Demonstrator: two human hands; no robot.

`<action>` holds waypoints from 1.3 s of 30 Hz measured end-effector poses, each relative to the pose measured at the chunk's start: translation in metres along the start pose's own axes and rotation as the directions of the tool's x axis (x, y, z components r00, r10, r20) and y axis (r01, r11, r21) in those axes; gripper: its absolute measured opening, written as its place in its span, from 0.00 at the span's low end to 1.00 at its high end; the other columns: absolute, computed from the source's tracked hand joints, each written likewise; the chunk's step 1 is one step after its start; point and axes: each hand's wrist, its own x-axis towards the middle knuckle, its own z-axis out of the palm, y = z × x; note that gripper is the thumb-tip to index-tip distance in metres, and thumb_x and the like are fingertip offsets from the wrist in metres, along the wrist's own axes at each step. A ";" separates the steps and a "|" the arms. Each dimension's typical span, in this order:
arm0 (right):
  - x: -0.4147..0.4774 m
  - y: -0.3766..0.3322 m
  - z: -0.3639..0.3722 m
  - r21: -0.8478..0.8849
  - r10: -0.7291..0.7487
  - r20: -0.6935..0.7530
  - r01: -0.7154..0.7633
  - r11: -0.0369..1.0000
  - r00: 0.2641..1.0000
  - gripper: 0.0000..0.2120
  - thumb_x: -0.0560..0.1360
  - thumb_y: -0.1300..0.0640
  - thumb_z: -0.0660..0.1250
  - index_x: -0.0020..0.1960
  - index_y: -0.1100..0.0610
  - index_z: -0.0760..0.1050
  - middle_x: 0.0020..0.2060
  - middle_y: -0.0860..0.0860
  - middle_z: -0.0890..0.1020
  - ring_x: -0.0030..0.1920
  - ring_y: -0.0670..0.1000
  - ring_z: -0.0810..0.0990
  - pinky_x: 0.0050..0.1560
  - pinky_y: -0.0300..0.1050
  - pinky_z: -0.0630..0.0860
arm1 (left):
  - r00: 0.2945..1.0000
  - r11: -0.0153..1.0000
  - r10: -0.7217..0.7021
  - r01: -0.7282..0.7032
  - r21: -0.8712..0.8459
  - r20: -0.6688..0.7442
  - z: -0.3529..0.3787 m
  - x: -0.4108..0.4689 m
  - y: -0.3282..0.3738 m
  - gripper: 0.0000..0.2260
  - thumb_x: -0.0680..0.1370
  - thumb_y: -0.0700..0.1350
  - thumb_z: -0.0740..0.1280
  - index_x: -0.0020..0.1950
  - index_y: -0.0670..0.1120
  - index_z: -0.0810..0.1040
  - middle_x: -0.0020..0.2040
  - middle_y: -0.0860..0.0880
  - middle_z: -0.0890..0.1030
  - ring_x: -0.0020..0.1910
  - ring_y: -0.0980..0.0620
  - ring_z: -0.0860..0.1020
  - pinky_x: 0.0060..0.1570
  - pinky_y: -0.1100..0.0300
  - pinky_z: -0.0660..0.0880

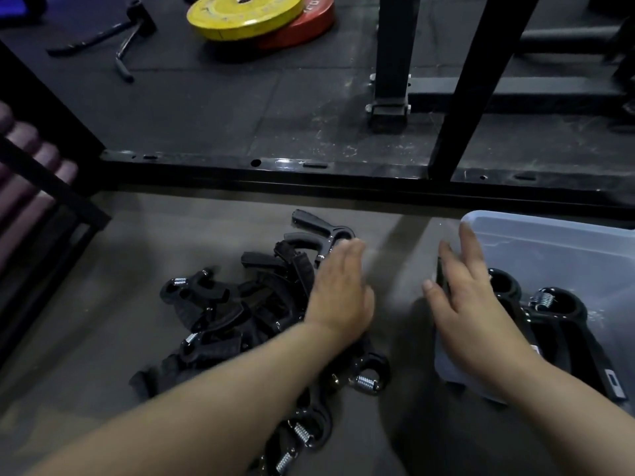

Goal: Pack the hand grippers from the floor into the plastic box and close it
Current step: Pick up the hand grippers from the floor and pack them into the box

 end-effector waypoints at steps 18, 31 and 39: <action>-0.003 0.003 0.002 0.128 0.006 -0.007 -0.005 0.992 1.000 0.27 0.81 0.52 0.59 0.79 0.49 0.56 0.72 0.25 0.37 0.74 0.35 0.53 0.68 0.39 0.57 | 0.852 0.790 -0.326 0.007 0.613 0.410 -0.020 0.075 -0.056 0.18 0.77 0.43 0.63 0.66 0.43 0.70 0.66 0.40 0.70 0.67 0.40 0.67 0.64 0.48 0.65; -0.003 0.001 0.001 0.106 0.003 -0.008 -0.003 0.994 1.000 0.27 0.81 0.52 0.59 0.79 0.51 0.56 0.72 0.26 0.36 0.74 0.36 0.53 0.67 0.40 0.58 | 0.881 0.787 -0.217 -0.097 0.610 0.420 -0.018 0.069 -0.053 0.15 0.77 0.43 0.63 0.64 0.46 0.74 0.64 0.44 0.73 0.65 0.42 0.69 0.64 0.50 0.66; -0.003 0.002 0.001 0.115 0.006 -0.007 -0.006 0.993 1.000 0.27 0.81 0.53 0.59 0.79 0.51 0.56 0.72 0.26 0.36 0.73 0.35 0.54 0.66 0.39 0.58 | 0.901 0.762 -0.084 -0.217 0.610 0.426 -0.014 0.067 -0.044 0.13 0.78 0.42 0.62 0.62 0.45 0.75 0.61 0.45 0.75 0.62 0.42 0.72 0.59 0.52 0.68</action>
